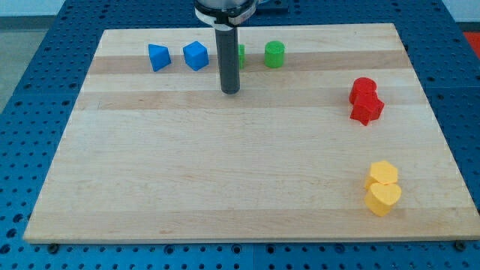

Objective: Point at the red circle

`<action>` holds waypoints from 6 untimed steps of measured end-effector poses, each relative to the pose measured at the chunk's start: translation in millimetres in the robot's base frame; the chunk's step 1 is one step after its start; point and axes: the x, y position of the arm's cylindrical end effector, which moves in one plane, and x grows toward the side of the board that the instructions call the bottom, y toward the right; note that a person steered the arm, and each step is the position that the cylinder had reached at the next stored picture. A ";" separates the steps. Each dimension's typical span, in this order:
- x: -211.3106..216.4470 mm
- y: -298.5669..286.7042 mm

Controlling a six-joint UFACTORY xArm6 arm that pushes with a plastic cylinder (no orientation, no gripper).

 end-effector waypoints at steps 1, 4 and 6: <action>0.0 20.2; -16.9 178.5; -17.8 214.4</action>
